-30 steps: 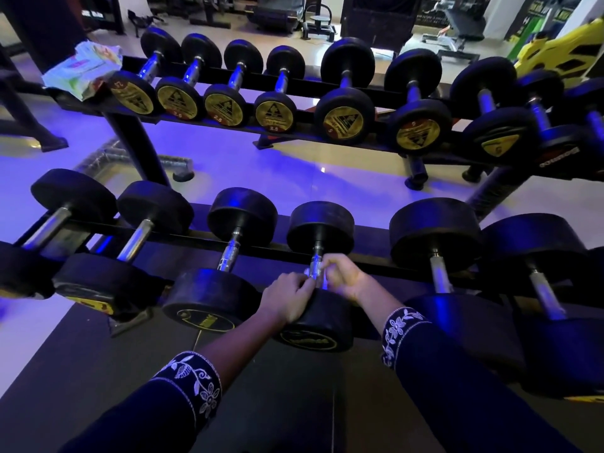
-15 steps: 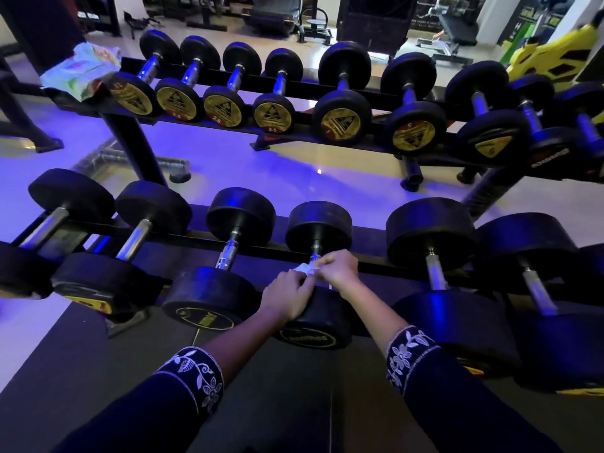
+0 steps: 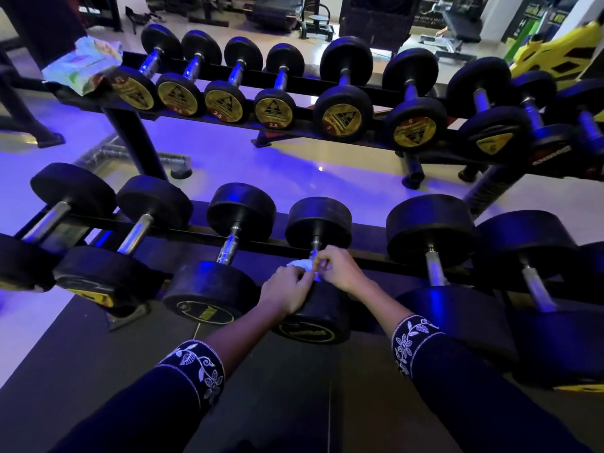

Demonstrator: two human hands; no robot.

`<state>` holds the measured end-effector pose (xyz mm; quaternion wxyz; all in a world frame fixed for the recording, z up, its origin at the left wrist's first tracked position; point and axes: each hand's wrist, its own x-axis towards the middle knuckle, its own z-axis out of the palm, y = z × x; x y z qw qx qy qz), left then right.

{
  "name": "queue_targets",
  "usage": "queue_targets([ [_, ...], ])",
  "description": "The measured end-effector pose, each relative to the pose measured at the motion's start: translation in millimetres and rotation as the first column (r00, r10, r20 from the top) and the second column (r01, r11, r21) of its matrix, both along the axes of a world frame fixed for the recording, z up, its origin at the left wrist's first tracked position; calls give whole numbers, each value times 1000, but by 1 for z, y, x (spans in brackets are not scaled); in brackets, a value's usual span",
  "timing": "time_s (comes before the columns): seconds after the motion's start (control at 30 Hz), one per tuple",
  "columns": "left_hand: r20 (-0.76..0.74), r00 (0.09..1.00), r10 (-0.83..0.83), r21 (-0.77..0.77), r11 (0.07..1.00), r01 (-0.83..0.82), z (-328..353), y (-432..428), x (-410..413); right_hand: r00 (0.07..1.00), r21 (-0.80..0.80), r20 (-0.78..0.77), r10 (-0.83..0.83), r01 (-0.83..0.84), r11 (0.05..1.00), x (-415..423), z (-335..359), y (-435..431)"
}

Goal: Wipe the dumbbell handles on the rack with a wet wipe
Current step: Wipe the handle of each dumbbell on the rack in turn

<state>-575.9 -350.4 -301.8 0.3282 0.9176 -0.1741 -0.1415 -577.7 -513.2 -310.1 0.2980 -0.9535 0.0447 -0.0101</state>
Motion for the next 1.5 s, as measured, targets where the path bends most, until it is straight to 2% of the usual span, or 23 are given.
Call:
queue_targets([
  [0.1, 9, 1000, -10, 2, 1000, 10, -1, 1, 1, 999, 123, -28, -45, 48, 991, -1, -1, 1],
  [0.27, 2, 1000, -6, -5, 1000, 6, 0, 0, 0, 989, 154, -139, -42, 63, 986, -2, 0, -2],
  [0.37, 0, 1000, -9, -20, 1000, 9, 0, 1, 0, 979, 206, -86, -183, 197, 959, 8, 1, 3],
  [0.47, 4, 1000, -16, -32, 999, 16, 0, 2, -1, 953, 166, -3, -303, 299, 940, 26, 4, 3],
  [0.57, 1, 1000, -10, -47, 999, 10, 3, 3, -3, 947, 191, -15, -322, 319, 928, 36, 4, 3],
  [0.67, -8, 1000, -2, -53, 999, 1, 1, 3, -3, 966, 133, -55, -252, 257, 957, 25, -2, 6],
  [0.77, -22, 1000, 10, -51, 999, -12, -1, 3, -1, 980, 160, -94, -177, 190, 969, 11, -13, 5],
  [0.9, -12, 1000, -12, -46, 999, 12, 2, 2, -2, 959, 139, -32, -282, 284, 949, 26, -12, 4],
  [1.0, -6, 1000, -2, -44, 999, 2, 3, 3, -3, 922, 189, 46, -385, 371, 909, 39, -11, 8],
  [1.1, -15, 1000, -8, -46, 999, 7, 4, 2, -3, 850, 221, -41, -526, 521, 824, 38, -16, 12],
  [1.17, -16, 1000, -2, -52, 999, 1, 3, 3, -2, 811, 225, -194, -551, 584, 780, 36, -19, 11],
  [1.2, -18, 1000, 5, -51, 999, -6, 3, 3, -2, 794, 329, -321, -516, 604, 726, 32, -21, 9],
  [1.23, -22, 1000, 7, -48, 999, -9, 2, 4, -1, 776, 498, -458, -433, 628, 598, 27, -23, 8],
  [1.27, -28, 1000, 5, -43, 999, -6, 1, 3, 0, 755, 643, -564, -334, 655, 397, 22, -19, 8],
  [1.3, -32, 999, 0, -32, 999, -1, 0, 3, 0, 737, 714, -625, -257, 673, 193, 19, -17, 6],
  [1.33, -32, 999, -4, -23, 1000, 3, 0, 2, 1, 722, 733, -659, -209, 679, 33, 22, -18, 3],
  [1.43, -6, 1000, -18, -9, 1000, 18, 1, 3, 1, 717, 732, -679, -158, 644, -222, 41, -11, 6],
  [1.47, 0, 1000, -21, -6, 1000, 21, 2, 3, 0, 718, 726, -680, -152, 628, -281, 45, -8, 9],
  [1.5, 1, 1000, -23, -2, 1000, 23, 2, 3, 0, 733, 738, -665, -145, 614, -280, 46, -8, 11],
])
